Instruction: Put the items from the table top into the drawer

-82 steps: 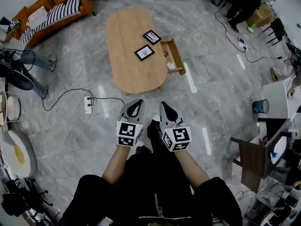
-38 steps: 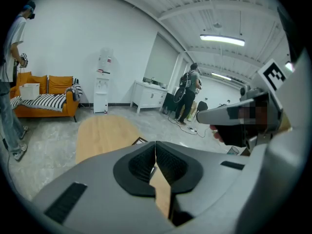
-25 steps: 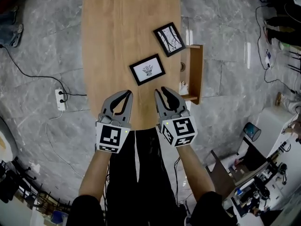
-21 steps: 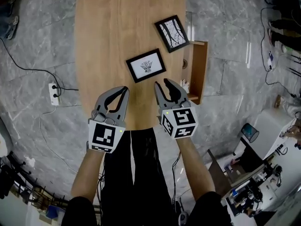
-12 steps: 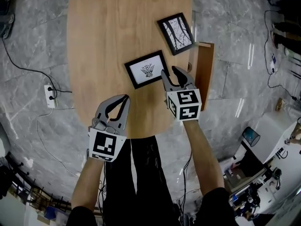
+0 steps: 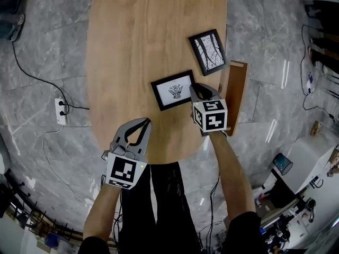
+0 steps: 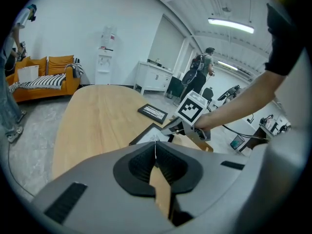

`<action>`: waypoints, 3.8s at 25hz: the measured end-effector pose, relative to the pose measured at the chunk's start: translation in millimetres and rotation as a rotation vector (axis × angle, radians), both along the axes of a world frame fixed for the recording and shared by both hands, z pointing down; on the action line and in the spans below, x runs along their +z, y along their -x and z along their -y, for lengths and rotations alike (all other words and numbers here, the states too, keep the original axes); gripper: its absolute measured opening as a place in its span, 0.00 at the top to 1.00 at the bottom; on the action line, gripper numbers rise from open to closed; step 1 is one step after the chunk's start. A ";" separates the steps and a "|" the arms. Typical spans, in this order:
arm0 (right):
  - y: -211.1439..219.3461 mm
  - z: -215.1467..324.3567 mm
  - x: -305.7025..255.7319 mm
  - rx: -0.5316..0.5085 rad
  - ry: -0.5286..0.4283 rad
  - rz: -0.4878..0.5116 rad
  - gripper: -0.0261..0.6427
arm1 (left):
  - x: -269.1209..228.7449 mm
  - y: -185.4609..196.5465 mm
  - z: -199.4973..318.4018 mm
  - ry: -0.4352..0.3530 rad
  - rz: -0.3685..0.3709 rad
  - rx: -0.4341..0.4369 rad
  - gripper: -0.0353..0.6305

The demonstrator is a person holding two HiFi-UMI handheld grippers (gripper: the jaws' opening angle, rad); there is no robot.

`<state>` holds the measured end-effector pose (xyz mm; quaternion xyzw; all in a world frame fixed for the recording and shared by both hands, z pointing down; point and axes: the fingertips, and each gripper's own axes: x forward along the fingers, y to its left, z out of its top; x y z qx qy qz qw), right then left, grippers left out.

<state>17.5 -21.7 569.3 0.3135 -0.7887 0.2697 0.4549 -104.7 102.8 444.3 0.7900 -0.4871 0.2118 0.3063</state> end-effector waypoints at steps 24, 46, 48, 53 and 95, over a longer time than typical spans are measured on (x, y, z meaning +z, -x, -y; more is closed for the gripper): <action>-84.8 -10.8 -40.5 0.300 -0.094 0.074 0.86 | -2.1 -55.4 5.0 -0.007 -0.001 0.166 0.92; -277.7 -56.2 9.5 1.138 0.020 0.035 0.86 | 8.8 -103.9 22.6 0.016 0.004 0.309 0.92; -282.6 -60.3 15.2 1.245 0.054 0.078 0.86 | 10.1 -104.2 22.4 0.018 0.004 0.313 0.92; -286.8 -74.6 33.8 1.337 0.127 0.081 0.86 | 14.1 -102.3 22.7 0.027 0.007 0.313 0.93; -75.9 11.1 -88.1 0.272 -0.273 0.126 0.95 | 3.2 -64.5 24.2 0.010 -0.016 0.181 0.92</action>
